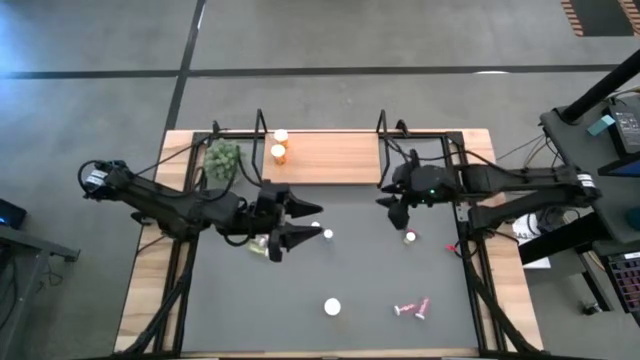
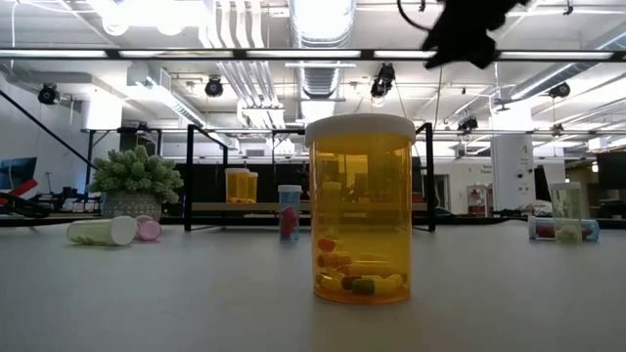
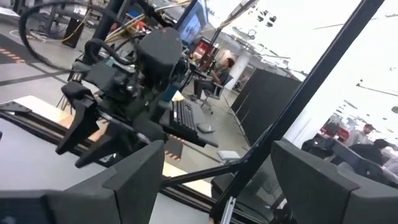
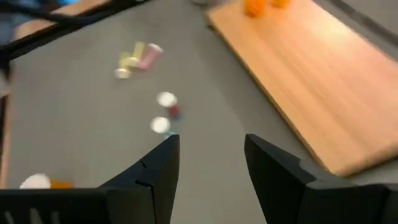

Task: Pick and place medicine bottles onto shelf by color
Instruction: Put the middle blue pill bottle on the shelf

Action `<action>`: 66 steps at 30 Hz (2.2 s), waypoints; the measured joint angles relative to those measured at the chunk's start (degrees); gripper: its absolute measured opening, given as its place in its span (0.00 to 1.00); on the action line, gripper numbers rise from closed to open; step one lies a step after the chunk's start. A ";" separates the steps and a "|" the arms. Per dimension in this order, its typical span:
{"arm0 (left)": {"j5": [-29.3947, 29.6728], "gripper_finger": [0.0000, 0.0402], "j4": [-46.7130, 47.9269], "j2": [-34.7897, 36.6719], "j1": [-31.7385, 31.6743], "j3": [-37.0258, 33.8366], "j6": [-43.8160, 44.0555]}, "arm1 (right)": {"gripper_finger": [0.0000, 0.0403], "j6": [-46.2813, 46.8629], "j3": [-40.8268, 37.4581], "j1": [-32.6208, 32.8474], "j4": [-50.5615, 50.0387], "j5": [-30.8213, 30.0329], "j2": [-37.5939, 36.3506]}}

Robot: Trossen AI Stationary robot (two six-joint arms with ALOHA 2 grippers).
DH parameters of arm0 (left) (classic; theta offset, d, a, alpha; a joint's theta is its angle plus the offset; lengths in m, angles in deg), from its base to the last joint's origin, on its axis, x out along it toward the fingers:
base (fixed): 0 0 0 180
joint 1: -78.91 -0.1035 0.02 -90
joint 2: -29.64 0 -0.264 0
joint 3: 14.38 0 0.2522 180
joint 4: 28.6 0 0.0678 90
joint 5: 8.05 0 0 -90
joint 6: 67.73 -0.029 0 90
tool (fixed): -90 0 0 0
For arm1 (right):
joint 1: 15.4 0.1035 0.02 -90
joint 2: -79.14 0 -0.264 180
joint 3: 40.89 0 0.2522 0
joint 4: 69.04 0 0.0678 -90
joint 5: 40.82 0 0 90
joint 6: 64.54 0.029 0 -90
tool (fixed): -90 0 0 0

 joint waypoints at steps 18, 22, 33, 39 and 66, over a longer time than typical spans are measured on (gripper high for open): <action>-1.73 0.69 0.11 4.94 3.66 -0.22 -0.48 | 0.42 -18.40 -2.19 4.17 22.46 1.20 20.48; -1.73 0.69 0.35 4.96 3.66 -0.22 -0.49 | 0.42 -15.90 -2.78 4.46 27.82 1.24 25.99; -1.75 0.69 0.97 4.94 4.14 -0.29 -0.13 | 0.42 -12.40 -1.90 6.79 32.93 0.97 33.45; -1.82 0.69 1.64 4.92 4.36 -0.31 -0.09 | 0.42 -12.32 -2.03 6.79 36.22 0.65 36.90; -2.26 0.69 1.66 4.90 4.38 -0.31 -0.08 | 0.42 -12.38 -2.18 6.79 39.44 -2.28 39.00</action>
